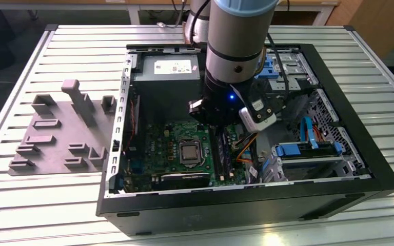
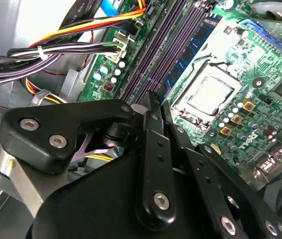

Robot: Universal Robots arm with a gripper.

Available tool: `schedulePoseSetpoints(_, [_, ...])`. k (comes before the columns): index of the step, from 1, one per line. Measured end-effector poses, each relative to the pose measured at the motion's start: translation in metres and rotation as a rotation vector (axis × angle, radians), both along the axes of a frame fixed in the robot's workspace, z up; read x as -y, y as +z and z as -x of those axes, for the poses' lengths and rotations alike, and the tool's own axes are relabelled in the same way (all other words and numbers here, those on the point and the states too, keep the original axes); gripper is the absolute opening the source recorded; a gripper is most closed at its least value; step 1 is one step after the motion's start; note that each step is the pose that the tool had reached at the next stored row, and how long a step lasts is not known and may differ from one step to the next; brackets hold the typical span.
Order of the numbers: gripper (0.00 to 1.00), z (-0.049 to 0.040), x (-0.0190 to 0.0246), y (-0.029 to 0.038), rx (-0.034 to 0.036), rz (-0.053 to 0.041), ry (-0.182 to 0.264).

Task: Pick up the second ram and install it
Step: 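Insert the second ram into the second slot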

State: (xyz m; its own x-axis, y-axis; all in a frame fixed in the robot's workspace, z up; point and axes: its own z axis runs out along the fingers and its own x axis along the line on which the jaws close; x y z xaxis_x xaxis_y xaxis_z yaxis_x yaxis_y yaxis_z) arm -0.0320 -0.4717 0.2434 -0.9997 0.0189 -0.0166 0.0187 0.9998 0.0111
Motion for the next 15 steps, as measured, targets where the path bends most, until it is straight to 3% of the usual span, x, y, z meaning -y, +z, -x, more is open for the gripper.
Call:
schedulePoseSetpoints(9, [0.14, 0.0, 0.0, -0.0005, 0.0001, -0.0002, 0.0])
schedulePoseSetpoints(15, [0.14, -0.0012, 0.0, -0.0081, -0.0002, -0.0002, -0.006])
